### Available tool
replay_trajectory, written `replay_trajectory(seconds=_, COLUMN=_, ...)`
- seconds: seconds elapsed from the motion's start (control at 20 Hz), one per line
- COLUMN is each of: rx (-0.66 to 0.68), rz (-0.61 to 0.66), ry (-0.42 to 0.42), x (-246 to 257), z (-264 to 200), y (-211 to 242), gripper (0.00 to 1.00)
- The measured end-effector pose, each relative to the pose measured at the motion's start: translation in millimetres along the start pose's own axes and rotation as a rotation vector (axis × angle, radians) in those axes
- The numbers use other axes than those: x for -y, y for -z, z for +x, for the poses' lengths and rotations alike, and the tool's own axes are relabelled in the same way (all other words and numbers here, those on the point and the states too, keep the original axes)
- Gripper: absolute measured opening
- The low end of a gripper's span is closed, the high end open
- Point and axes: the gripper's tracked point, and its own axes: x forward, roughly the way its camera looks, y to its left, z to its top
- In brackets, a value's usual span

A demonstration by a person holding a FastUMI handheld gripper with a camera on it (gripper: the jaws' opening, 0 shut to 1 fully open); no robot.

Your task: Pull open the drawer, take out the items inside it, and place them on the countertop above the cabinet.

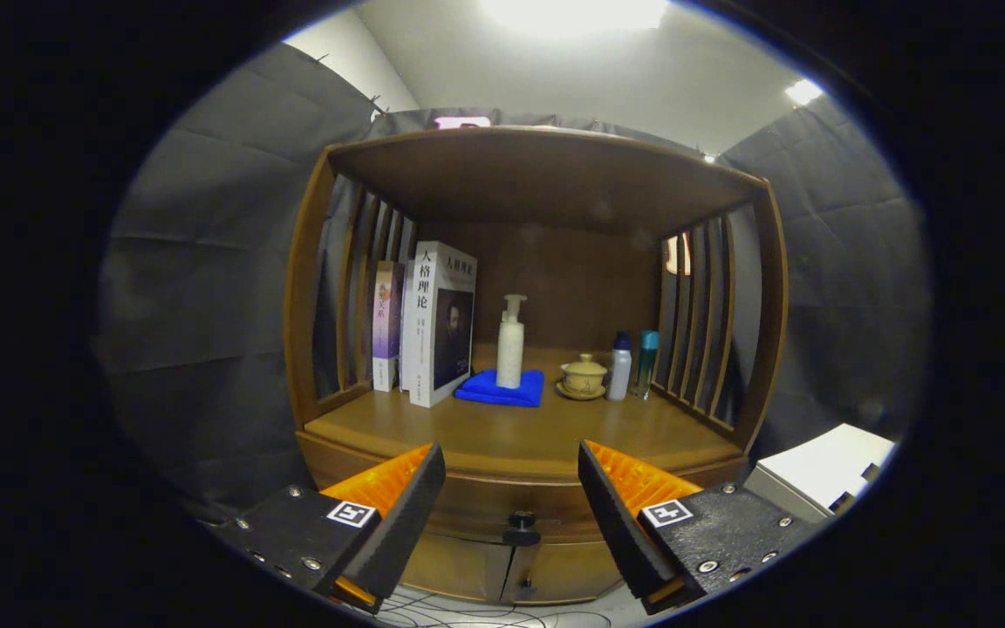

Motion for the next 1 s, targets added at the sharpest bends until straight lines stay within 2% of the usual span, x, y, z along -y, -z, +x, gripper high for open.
replay_trajectory(seconds=0.6, rx=-0.123, rz=0.011, ry=-0.001, x=3.1, z=36.9, y=100.2, gripper=0.93)
replay_trajectory(seconds=0.8, rx=-0.165, rz=0.022, ry=0.020, x=6.9, z=43.9, y=125.6, gripper=0.91)
replay_trajectory(seconds=1.0, rx=-0.190, rz=0.040, ry=0.029, x=14.5, z=53.7, y=142.8, gripper=0.82)
